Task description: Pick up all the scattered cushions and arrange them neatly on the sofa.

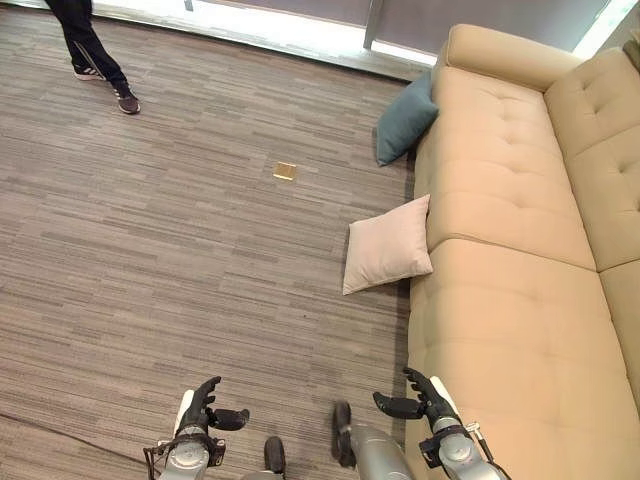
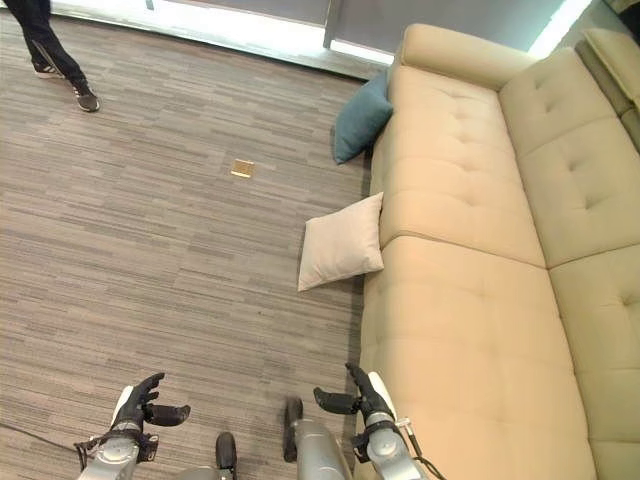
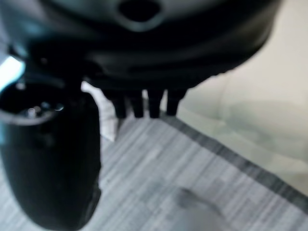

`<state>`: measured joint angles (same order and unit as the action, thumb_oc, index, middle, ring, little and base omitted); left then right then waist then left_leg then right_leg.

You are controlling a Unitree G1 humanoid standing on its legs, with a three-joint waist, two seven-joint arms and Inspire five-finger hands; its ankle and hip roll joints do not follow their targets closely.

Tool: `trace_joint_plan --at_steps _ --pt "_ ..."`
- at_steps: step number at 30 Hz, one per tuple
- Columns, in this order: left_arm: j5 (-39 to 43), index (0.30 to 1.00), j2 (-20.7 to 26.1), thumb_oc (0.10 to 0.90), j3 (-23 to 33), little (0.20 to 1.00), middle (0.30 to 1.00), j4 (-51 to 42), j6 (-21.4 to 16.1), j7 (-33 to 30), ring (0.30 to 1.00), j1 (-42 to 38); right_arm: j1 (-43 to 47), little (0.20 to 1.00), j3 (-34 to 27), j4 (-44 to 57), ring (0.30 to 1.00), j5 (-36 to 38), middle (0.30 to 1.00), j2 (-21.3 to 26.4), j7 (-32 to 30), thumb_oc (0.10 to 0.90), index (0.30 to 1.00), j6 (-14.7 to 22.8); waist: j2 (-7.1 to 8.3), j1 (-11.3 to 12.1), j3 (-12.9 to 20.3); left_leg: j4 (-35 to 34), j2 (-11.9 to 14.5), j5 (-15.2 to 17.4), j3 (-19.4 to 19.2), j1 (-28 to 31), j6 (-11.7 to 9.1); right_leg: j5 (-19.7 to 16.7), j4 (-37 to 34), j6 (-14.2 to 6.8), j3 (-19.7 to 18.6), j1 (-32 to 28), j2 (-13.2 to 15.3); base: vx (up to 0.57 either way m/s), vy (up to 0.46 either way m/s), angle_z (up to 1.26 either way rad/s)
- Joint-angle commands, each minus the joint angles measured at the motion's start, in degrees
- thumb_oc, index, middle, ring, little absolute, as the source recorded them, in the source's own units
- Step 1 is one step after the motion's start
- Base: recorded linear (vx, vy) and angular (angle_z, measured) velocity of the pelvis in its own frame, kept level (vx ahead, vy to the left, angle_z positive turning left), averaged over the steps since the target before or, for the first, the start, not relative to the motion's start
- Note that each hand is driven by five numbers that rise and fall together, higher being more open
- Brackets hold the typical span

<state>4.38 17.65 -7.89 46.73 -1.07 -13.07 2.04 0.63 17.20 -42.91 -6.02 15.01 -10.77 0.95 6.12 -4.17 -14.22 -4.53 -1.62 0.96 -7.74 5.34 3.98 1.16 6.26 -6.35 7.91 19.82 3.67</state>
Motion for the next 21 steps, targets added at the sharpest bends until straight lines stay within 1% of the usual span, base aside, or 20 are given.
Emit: trace_joint_plan --at_steps 1,2,3,4,5,6,7,8,9,10,11,13,14,15,16,17,18,19,20,21 --pt "-1.1 0.9 1.4 0.8 1.1 0.9 0.9 -5.3 -2.9 -0.5 0.9 1.6 1.1 0.9 -2.0 1.2 0.9 -0.5 0.9 3.0 -1.3 0.8 0.9 1.8 -0.09 -0.5 2.3 5.2 -2.8 10.4 7.8 2.8 -1.8 -3.0 -0.8 1.1 0.2 -7.3 -1.6 0.23 -0.055 0.53" --pt "-1.1 0.9 1.4 0.8 1.1 0.9 0.9 -5.3 -2.9 -0.5 0.9 1.6 1.1 0.9 -2.0 1.2 0.9 -0.5 0.9 3.0 -1.3 0.8 0.9 1.8 -0.08 -0.6 2.4 5.2 -2.8 10.4 7.8 2.7 -1.8 -3.0 -0.8 1.1 0.2 -7.3 -1.6 0.46 -0.135 0.69" --pt "-0.4 0.9 0.3 0.8 1.4 0.9 0.9 -4.7 -2.7 -0.4 0.9 2.4 0.4 0.9 -2.7 0.8 0.9 -0.2 0.9 2.6 -1.4 0.8 0.9 2.1 -0.83 -1.0 3.5 8.3 -1.8 10.0 7.1 2.8 -3.9 -2.1 -0.4 2.1 1.6 -9.0 -1.1 0.24 -0.082 0.53" --pt "-0.4 0.9 0.3 0.8 1.4 0.9 0.9 -4.8 -2.7 -0.4 0.9 2.5 0.4 0.9 -2.7 0.8 0.9 -0.2 0.9 2.6 -1.4 0.8 0.9 2.1 -0.87 -1.1 3.6 8.4 -1.8 10.1 7.2 2.7 -4.0 -2.0 -0.4 2.2 1.7 -9.1 -1.2 0.44 -0.166 0.63" --pt "0.7 0.9 -0.3 0.8 1.4 0.9 0.9 -5.1 -2.5 0.2 0.9 3.6 0.0 0.9 -3.4 1.1 0.9 0.5 0.9 2.5 -1.4 0.8 0.9 2.2 -1.39 -1.5 3.7 18.3 -0.3 6.0 5.4 -0.2 -7.0 -0.6 -0.2 3.5 1.9 -11.6 -1.4 0.26 -0.113 0.38" --pt "1.0 0.9 -0.4 0.8 1.4 0.9 0.9 -5.4 -2.4 0.5 0.9 3.9 0.2 0.9 -3.7 1.4 0.9 0.8 0.9 2.8 -1.5 0.8 0.9 2.3 -1.15 -1.4 3.4 23.7 0.2 3.7 4.6 -2.7 -7.8 0.0 -0.6 4.2 1.4 -13.0 -1.4 0.32 -0.15 0.36" --pt "1.3 0.9 -0.4 0.8 1.4 0.9 0.9 -5.6 -2.1 0.6 0.9 3.9 0.5 0.9 -3.8 1.6 0.9 1.1 0.9 3.1 -1.6 0.8 0.9 2.3 -0.86 -1.2 3.0 28.7 0.9 2.0 3.9 -5.2 -8.3 0.5 -0.8 5.1 0.8 -14.2 -1.5 0.12 -0.067 0.23" --pt "1.3 0.9 -0.4 0.8 1.4 0.9 0.9 -5.6 -2.1 0.6 0.9 3.9 0.5 0.9 -3.8 1.6 0.9 1.1 0.9 3.1 -1.6 0.8 0.9 2.3 -0.97 -1.2 3.0 29.1 1.0 2.2 3.9 -5.5 -8.3 0.4 -0.8 5.1 0.9 -14.1 -1.7 0.12 -0.068 -0.04" --pt "1.4 0.9 -0.5 0.8 1.3 0.9 0.9 -5.5 -1.9 0.5 0.9 3.7 0.6 0.9 -4.0 1.7 0.9 1.4 0.9 3.3 -1.7 0.8 0.9 2.2 -0.69 -1.0 2.6 32.9 1.8 0.9 3.0 -7.4 -8.3 1.0 -0.8 5.9 0.4 -15.1 -1.8 0.13 -0.052 -0.31" --pt "1.5 0.9 -0.5 0.8 1.5 0.9 0.9 -5.5 -1.7 0.4 0.9 3.8 0.5 0.9 -4.4 1.9 0.9 1.8 0.9 3.5 -1.7 0.8 0.9 1.9 -0.26 -0.9 2.5 35.0 2.7 0.9 1.6 -8.9 -7.7 1.9 -0.8 6.4 0.2 -16.0 -1.6 0.31 -0.092 -0.49" --pt "1.7 0.9 -0.4 0.8 1.4 0.9 0.9 -5.3 -1.5 0.5 0.9 3.6 -0.2 0.9 -5.1 2.6 0.9 3.1 0.9 3.6 -2.0 0.8 0.9 2.0 0.42 -0.2 2.1 35.2 3.3 3.2 0.1 -12.6 -6.1 3.0 -1.1 6.6 -0.1 -17.8 -1.1 0.35 -0.061 -0.21" --pt "1.9 0.9 -0.3 0.8 1.5 0.9 0.9 -5.0 -1.5 0.4 0.9 3.6 -0.3 0.9 -5.6 2.9 0.9 3.6 0.9 3.8 -2.1 0.8 0.9 2.0 0.68 0.6 1.9 30.7 3.3 6.6 -0.1 -14.6 -4.9 4.2 -1.6 5.9 -0.6 -19.6 -1.0 0.33 0.003 0.03" --pt "1.7 0.9 -0.2 0.8 1.4 0.9 0.9 -4.9 -1.5 0.4 0.9 3.6 -0.3 0.9 -5.5 2.8 0.9 3.4 0.9 4.0 -2.2 0.8 0.9 2.0 0.81 0.8 2.0 26.3 2.9 6.2 0.3 -15.5 -4.8 4.7 -2.1 5.5 -0.7 -20.2 -0.8 0.3 0.061 0.06" --pt "1.9 0.9 -0.1 0.8 1.5 0.9 0.9 -4.9 -1.4 0.3 0.9 3.7 -0.2 0.9 -5.3 2.7 0.9 3.1 0.9 4.2 -2.2 0.8 0.9 1.9 0.49 1.2 1.9 22.0 3.4 4.7 0.7 -16.5 -5.1 5.4 -2.3 5.2 -1.1 -21.2 -1.2 0.21 0.048 0.0" --pt "1.9 0.9 -0.1 0.8 1.5 0.9 0.9 -4.9 -1.4 0.3 0.9 3.6 -0.1 0.9 -5.3 2.7 0.9 3.1 0.9 4.2 -2.2 0.8 0.9 1.9 0.59 1.1 2.0 21.6 3.2 4.3 0.7 -16.5 -5.1 5.3 -2.4 5.2 -1.1 -21.1 -1.0 0.2 0.064 -0.02" --pt "2.0 0.9 -0.1 0.8 1.5 0.9 0.9 -5.0 -1.3 0.4 0.9 3.7 0.0 0.9 -5.2 2.5 0.9 2.8 0.9 4.4 -2.3 0.8 0.9 1.7 0.06 1.5 2.0 16.7 3.7 1.8 1.4 -16.8 -5.6 5.7 -2.6 5.1 -1.3 -21.9 -1.6 0.21 0.076 -0.17" --pt "2.2 0.9 -0.2 0.8 1.7 0.9 0.9 -4.9 -1.4 0.2 0.9 3.7 0.1 0.9 -5.0 2.4 0.9 2.6 0.9 4.5 -2.5 0.8 0.9 1.7 -0.51 1.9 1.8 13.1 4.2 -1.4 2.5 -18.1 -6.2 6.3 -2.9 5.0 -1.7 -22.9 -2.3 0.47 0.173 -0.24" --pt "2.6 0.9 -0.2 0.8 1.6 0.9 0.9 -5.3 -1.6 0.2 0.9 3.5 0.3 0.9 -5.0 2.0 0.9 2.2 0.9 4.8 -2.7 0.8 0.9 1.5 -0.61 2.6 1.4 8.0 4.5 -3.8 2.6 -19.9 -7.0 7.5 -3.2 4.7 -2.5 -25.3 -2.4 0.44 0.171 -0.23" --pt "2.7 0.9 -0.2 0.8 1.7 0.9 0.9 -5.5 -1.6 0.3 0.9 3.5 0.3 0.9 -5.0 1.9 0.9 2.0 0.9 4.9 -2.7 0.8 0.9 1.3 -0.61 2.8 1.4 7.7 4.6 -4.5 2.6 -20.2 -7.1 7.6 -3.1 4.6 -2.9 -25.8 -2.4 0.44 0.199 -0.2" --pt "2.3 0.9 -0.3 0.8 1.7 0.9 0.9 -5.5 -1.7 0.5 0.9 3.8 0.1 0.9 -5.0 1.8 0.9 1.5 0.9 4.8 -2.6 0.8 0.9 1.4 -0.9 3.1 1.8 6.2 4.6 -4.9 2.7 -19.1 -7.0 8.0 -2.9 4.4 -3.4 -26.3 -2.6 0.19 0.103 -0.21"
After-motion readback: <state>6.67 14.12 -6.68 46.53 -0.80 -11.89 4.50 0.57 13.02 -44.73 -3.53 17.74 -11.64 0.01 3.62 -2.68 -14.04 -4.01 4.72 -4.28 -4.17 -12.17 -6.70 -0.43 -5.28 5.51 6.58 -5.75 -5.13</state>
